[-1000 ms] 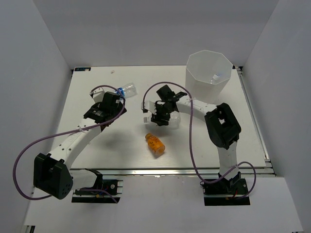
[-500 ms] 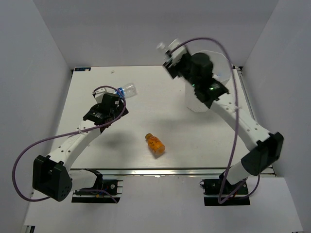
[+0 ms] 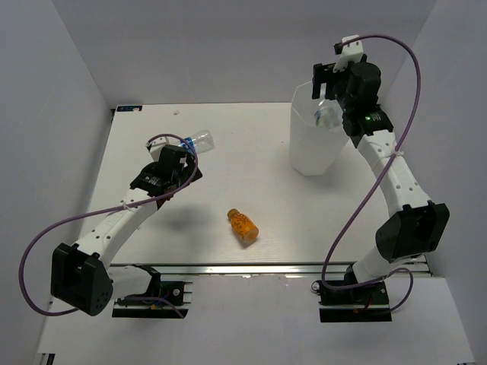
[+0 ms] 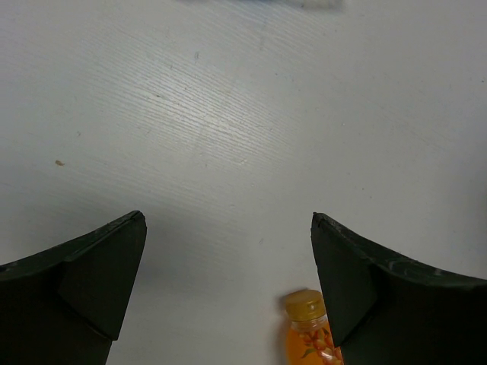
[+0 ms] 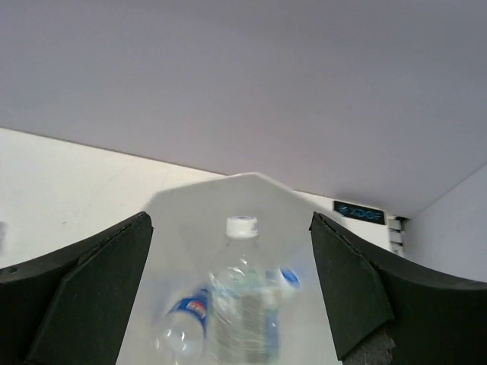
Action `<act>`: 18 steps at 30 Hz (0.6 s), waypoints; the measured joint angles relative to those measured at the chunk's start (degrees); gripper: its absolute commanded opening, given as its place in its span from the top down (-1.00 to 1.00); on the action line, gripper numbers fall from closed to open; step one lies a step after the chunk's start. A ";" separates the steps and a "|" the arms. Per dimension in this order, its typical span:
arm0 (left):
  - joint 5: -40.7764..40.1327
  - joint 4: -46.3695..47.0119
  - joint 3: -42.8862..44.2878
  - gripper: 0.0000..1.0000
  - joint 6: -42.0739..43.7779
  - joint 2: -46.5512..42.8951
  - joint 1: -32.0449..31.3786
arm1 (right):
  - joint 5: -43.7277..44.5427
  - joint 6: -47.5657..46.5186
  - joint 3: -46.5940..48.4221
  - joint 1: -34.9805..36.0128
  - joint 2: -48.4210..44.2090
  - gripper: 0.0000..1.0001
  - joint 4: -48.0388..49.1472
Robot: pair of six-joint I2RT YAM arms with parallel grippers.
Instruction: Put the plastic bottles in the bin
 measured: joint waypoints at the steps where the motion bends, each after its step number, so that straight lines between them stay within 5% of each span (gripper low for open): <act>1: -0.09 -0.13 0.00 -0.97 0.11 0.00 0.00 | -0.55 0.52 -0.33 0.02 -0.02 -0.79 -1.16; 9: -2.14 -1.42 0.92 -0.96 1.09 -0.02 0.00 | -6.29 -0.33 -1.92 5.95 -7.10 -0.79 -5.27; 18: -4.87 -2.01 1.09 -0.96 0.98 -0.37 0.00 | -9.03 2.89 -19.85 30.62 -12.55 -0.79 -5.90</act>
